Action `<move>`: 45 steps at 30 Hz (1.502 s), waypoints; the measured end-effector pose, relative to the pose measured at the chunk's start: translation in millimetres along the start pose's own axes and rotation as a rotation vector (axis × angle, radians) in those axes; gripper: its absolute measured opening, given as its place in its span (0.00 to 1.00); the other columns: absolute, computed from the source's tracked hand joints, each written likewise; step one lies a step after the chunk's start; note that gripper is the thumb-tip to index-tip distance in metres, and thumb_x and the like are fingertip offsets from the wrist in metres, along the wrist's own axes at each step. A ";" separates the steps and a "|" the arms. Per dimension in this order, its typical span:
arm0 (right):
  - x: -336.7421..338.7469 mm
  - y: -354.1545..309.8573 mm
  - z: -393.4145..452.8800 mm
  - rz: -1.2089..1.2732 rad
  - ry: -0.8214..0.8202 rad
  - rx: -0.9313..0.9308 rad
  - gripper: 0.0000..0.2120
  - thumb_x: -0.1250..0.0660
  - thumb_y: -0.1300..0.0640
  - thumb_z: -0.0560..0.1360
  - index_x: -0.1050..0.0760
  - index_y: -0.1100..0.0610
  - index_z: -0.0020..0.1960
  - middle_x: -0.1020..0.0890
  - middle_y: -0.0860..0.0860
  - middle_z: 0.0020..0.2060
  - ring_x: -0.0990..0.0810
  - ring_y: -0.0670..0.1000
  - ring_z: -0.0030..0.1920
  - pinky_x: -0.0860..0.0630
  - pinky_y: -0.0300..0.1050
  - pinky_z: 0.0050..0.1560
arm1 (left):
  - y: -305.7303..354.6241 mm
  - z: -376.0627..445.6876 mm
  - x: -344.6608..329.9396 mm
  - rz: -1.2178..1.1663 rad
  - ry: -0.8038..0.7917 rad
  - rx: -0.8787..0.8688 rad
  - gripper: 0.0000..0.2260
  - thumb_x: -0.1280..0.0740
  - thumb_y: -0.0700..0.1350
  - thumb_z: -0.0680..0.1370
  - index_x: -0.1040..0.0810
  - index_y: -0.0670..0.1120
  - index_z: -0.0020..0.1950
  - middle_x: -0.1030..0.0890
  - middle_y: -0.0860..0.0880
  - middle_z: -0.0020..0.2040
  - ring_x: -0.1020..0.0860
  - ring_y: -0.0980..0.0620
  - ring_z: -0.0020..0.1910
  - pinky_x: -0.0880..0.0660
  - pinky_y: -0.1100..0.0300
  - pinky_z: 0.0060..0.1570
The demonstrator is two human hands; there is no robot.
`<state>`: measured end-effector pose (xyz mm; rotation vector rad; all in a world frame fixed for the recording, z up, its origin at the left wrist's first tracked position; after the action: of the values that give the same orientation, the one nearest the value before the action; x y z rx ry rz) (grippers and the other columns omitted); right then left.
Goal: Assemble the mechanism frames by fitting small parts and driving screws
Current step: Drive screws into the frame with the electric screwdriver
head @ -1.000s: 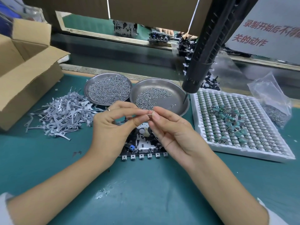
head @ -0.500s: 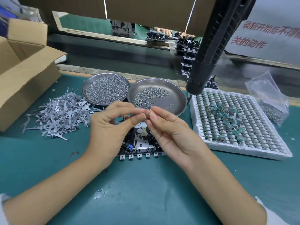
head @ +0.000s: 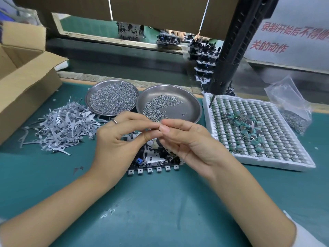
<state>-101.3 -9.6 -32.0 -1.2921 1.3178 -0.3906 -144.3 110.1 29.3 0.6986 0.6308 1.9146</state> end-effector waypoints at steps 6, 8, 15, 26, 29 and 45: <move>15.4 -13.3 -3.5 -0.274 0.111 0.062 0.07 0.26 0.67 0.66 0.20 0.61 0.43 0.16 0.56 0.35 0.17 0.50 0.35 0.20 0.37 0.39 | 12.1 -4.6 -11.2 0.188 -0.114 -0.167 0.15 0.27 0.37 0.71 0.21 0.40 0.57 0.17 0.50 0.47 0.20 0.60 0.47 0.27 0.67 0.53; 15.2 -15.3 -3.8 -0.331 0.098 0.054 0.06 0.27 0.66 0.68 0.20 0.62 0.44 0.16 0.56 0.35 0.17 0.49 0.35 0.21 0.37 0.39 | 13.1 -6.0 -13.0 0.218 -0.121 -0.187 0.13 0.28 0.37 0.71 0.20 0.40 0.56 0.18 0.51 0.47 0.21 0.60 0.46 0.26 0.68 0.51; 57.4 -87.5 -24.7 -1.055 0.238 0.162 0.04 0.29 0.63 0.73 0.19 0.54 0.42 0.16 0.47 0.32 0.20 0.42 0.31 0.24 0.34 0.32 | -2.7 -2.8 -8.1 0.208 -0.078 -0.024 0.06 0.30 0.38 0.73 0.17 0.41 0.49 0.19 0.49 0.44 0.22 0.60 0.45 0.28 0.68 0.51; 119.5 -101.5 -47.6 -1.460 0.281 -0.110 0.07 0.22 0.60 0.66 0.17 0.52 0.40 0.15 0.49 0.35 0.20 0.43 0.32 0.24 0.33 0.34 | -38.8 -10.9 -5.5 0.027 -0.028 0.321 0.06 0.31 0.46 0.74 0.20 0.55 0.49 0.17 0.56 0.47 0.20 0.60 0.46 0.26 0.67 0.51; 119.7 -99.9 -45.3 -1.502 0.274 -0.106 0.05 0.21 0.59 0.66 0.16 0.52 0.37 0.16 0.45 0.30 0.20 0.43 0.32 0.25 0.36 0.37 | -37.9 -11.3 -4.6 0.010 -0.012 0.322 0.06 0.31 0.46 0.73 0.19 0.56 0.47 0.17 0.55 0.46 0.21 0.62 0.44 0.28 0.71 0.48; 19.9 -41.3 -3.8 -0.569 -0.017 0.272 0.05 0.30 0.66 0.73 0.18 0.59 0.46 0.15 0.51 0.35 0.16 0.47 0.39 0.23 0.34 0.41 | -26.7 -9.9 -13.4 -0.068 -0.057 0.259 0.08 0.31 0.47 0.71 0.19 0.55 0.49 0.17 0.58 0.47 0.20 0.61 0.47 0.28 0.70 0.50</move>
<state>-80.7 -41.3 -5.8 -1.4159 0.8266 -0.9191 -129.9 107.3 1.4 0.8801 0.8653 1.7617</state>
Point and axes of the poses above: each hand's wrist, its own z-axis towards the middle knuckle, its own x-axis out of the back of the hand, y = z × x, the point moved 10 cm from there along z, towards the middle knuckle
